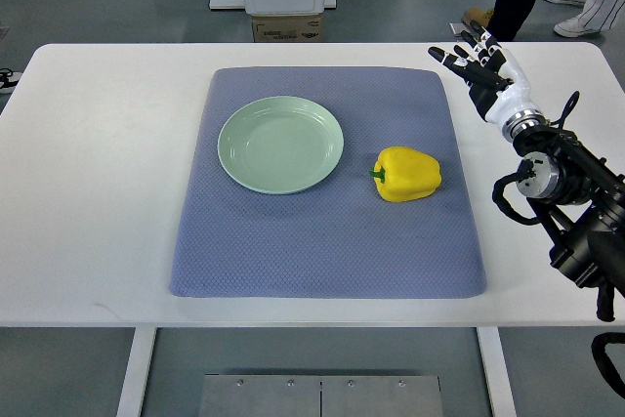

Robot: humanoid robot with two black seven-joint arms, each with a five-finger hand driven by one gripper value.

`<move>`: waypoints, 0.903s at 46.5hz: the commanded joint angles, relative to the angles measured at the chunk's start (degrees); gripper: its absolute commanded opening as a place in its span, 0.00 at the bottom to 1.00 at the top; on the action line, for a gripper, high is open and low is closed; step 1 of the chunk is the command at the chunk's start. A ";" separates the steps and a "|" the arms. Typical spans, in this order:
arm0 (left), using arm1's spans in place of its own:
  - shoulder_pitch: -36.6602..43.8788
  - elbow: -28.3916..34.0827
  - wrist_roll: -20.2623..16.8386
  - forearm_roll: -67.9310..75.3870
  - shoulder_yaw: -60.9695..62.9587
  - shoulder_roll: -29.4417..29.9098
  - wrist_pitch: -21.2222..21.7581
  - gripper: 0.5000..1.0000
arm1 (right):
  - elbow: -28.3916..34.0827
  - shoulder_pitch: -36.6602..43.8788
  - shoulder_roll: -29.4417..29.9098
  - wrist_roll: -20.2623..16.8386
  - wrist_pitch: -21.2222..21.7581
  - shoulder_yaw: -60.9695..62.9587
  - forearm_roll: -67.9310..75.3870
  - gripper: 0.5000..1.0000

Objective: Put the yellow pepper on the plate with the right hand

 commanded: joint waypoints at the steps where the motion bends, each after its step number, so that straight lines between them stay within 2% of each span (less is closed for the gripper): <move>1: 0.00 -0.02 -0.05 -0.05 0.00 0.00 0.00 1.00 | 0.00 0.01 -0.09 0.00 0.00 0.00 0.00 1.00; 42: 0.00 -0.02 0.04 0.04 0.00 0.00 0.00 1.00 | 0.00 0.71 -0.09 -0.18 0.08 -0.35 0.00 1.00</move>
